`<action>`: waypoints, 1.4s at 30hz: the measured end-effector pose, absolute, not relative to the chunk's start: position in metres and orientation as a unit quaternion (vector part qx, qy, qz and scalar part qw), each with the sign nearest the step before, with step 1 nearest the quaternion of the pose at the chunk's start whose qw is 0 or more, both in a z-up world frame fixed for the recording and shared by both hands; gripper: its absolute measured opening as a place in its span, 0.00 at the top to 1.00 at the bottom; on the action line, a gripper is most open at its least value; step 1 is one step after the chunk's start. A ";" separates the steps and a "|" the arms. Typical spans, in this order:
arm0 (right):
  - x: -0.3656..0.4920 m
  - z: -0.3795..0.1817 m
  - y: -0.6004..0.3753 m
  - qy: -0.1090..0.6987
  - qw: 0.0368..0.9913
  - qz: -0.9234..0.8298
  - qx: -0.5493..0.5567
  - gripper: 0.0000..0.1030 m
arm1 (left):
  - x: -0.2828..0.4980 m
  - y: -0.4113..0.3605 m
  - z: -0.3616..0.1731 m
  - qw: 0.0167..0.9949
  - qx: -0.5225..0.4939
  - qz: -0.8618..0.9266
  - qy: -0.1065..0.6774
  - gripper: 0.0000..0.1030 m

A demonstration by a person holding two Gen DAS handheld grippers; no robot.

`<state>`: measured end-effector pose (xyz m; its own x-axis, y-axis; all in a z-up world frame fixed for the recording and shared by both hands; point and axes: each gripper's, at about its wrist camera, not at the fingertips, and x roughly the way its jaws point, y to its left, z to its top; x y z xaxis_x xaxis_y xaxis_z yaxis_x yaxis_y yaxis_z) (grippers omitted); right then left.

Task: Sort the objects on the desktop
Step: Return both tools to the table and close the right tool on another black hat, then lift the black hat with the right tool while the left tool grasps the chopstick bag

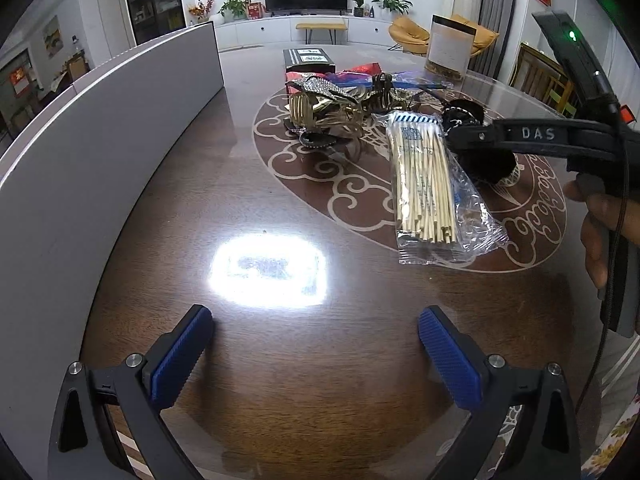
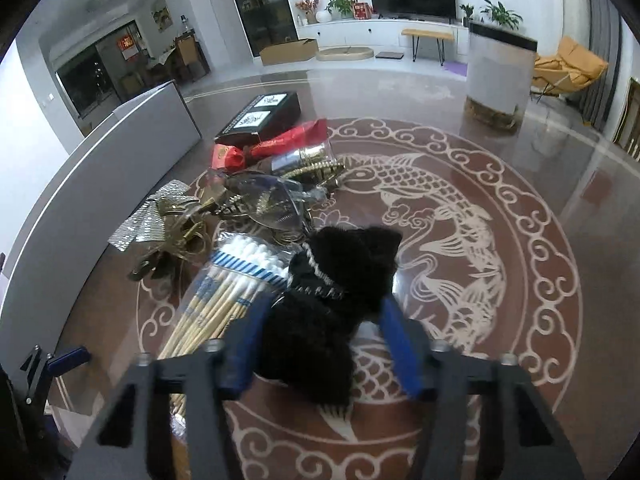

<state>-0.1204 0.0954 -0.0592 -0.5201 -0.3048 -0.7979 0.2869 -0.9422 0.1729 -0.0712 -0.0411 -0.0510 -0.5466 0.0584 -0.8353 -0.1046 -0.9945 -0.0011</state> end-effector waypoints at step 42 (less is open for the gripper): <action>-0.027 -0.064 0.187 0.008 0.102 -0.898 0.428 0.64 | -0.147 0.011 -0.033 0.072 -0.490 0.869 0.012 0.68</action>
<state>-0.0274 0.1870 -0.0644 -0.6133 -0.1765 -0.7698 0.1902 -0.9790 0.0729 -0.1466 0.0106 -0.0329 -0.5095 0.1137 -0.8529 -0.1380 -0.9892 -0.0494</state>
